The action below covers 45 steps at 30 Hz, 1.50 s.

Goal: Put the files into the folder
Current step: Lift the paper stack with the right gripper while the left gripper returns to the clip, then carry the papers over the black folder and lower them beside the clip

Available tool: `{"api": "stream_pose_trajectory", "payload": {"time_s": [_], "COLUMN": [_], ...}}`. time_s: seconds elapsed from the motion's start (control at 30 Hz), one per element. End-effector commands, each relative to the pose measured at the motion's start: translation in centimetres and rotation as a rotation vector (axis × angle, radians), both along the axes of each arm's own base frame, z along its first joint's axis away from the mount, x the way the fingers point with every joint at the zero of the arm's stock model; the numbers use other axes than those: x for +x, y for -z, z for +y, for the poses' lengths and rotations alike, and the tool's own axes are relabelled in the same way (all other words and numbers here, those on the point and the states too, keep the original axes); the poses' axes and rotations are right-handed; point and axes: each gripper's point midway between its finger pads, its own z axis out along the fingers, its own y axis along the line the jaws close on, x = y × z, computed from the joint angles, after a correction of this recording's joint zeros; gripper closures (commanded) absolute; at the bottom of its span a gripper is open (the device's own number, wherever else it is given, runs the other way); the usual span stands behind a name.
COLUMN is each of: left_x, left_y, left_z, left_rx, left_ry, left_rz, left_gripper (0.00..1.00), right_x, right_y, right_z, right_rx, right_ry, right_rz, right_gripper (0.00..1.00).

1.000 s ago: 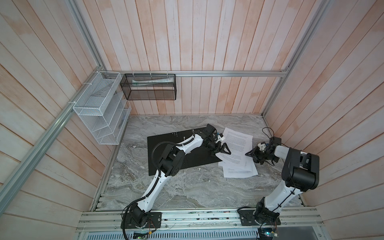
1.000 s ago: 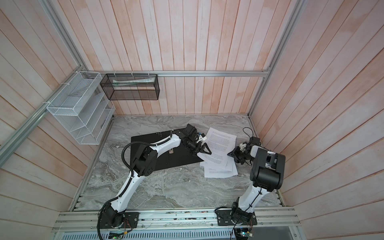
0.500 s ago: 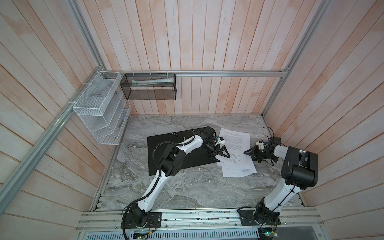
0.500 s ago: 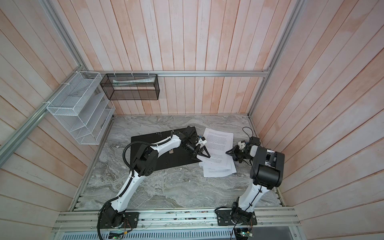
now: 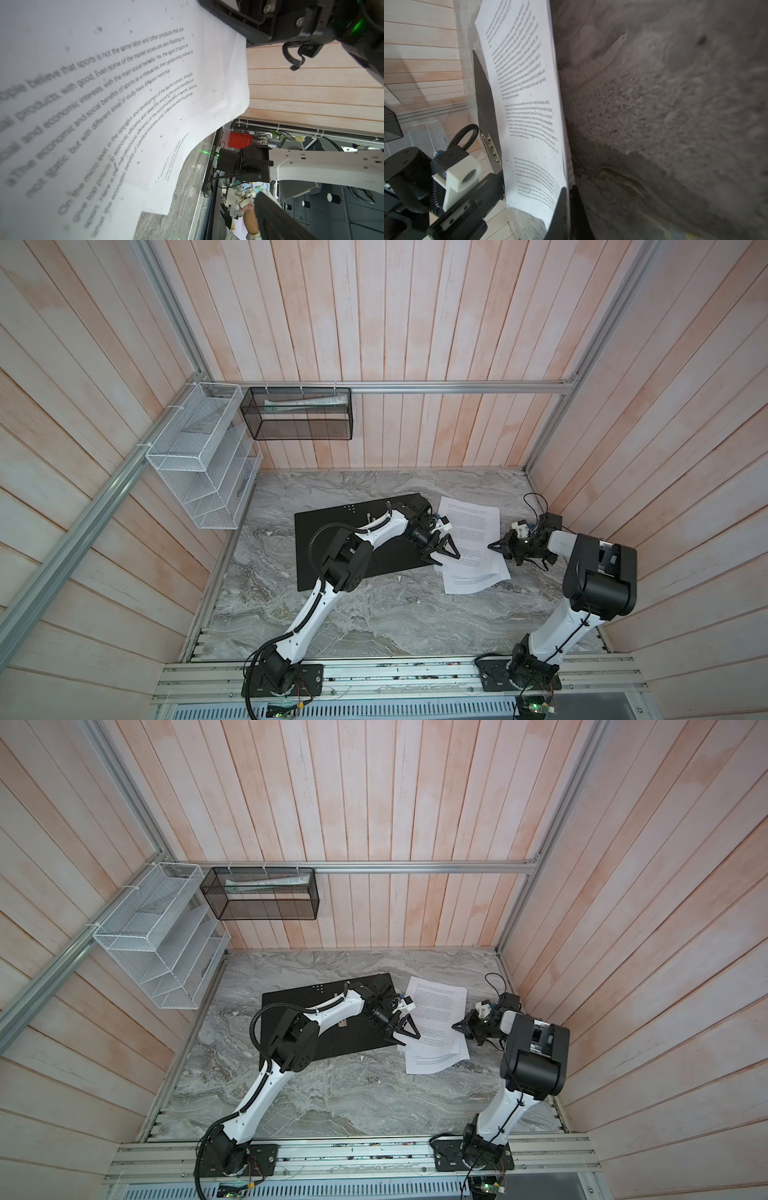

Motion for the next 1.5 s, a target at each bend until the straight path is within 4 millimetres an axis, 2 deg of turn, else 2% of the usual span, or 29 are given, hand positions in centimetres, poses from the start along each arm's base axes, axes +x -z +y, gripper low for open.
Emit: {"api": "stream_pose_trajectory", "payload": {"time_s": [0.0,0.2,0.33,0.47,0.57,0.67,0.8,0.9,1.0,1.1,1.2,1.27,1.3,1.47], "left_x": [1.5,2.7,2.6,4.7,7.3,9.6,11.6,11.9,12.0,12.5,13.0,13.3,13.5,14.5], "left_y": [-2.7,-8.0,-11.2,-14.7,-15.2,-14.3,-10.2,-7.2,-5.2,-3.7,-3.0,-3.1,-3.3,-5.0], "left_z": [1.0,4.1,6.9,11.0,15.1,19.2,23.3,24.7,25.2,25.9,26.7,27.2,27.7,30.0], "left_rx": [0.003,0.006,-0.007,-0.039,0.014,0.058,0.177,0.228,0.255,0.293,0.312,0.306,0.301,0.236], "left_ry": [-0.007,-0.007,-0.015,-0.122,-0.238,-0.359,-0.475,-0.504,-0.512,-0.554,-0.575,-0.589,-0.599,-0.651], "left_rz": [-0.135,-0.353,-0.355,-0.395,-0.491,-0.502,-0.457,-0.432,-0.413,-0.370,-0.363,-0.360,-0.358,-0.333], "left_gripper": [0.00,0.00,0.00,0.00,0.00,0.00,0.00,0.00,0.00,0.00,0.00,0.00,0.00,0.00], "right_x": [0.5,0.9,0.9,1.0,1.3,1.6,2.2,2.6,2.8,2.5,2.0,1.6,1.6,1.7], "right_y": [-3.4,-9.5,-12.7,-15.3,-17.6,-20.1,-22.9,-24.5,-26.3,-28.1,-29.3,-29.2,-28.5,-21.6], "right_z": [-0.2,-0.4,-0.4,0.4,1.2,2.1,4.4,7.4,11.1,14.1,16.3,17.1,17.2,17.9], "right_rx": [-0.038,-0.084,-0.110,-0.121,-0.134,-0.140,-0.129,-0.106,-0.065,0.001,0.088,0.133,0.147,0.216], "right_ry": [0.008,0.040,0.046,0.021,-0.002,-0.017,-0.073,-0.151,-0.245,-0.326,-0.391,-0.432,-0.440,-0.480], "right_rz": [-0.077,-0.217,-0.286,-0.337,-0.380,-0.432,-0.492,-0.528,-0.576,-0.629,-0.677,-0.695,-0.692,-0.577], "right_gripper": [1.00,1.00,1.00,1.00,1.00,1.00,1.00,1.00,1.00,1.00,1.00,1.00,1.00,1.00]}}
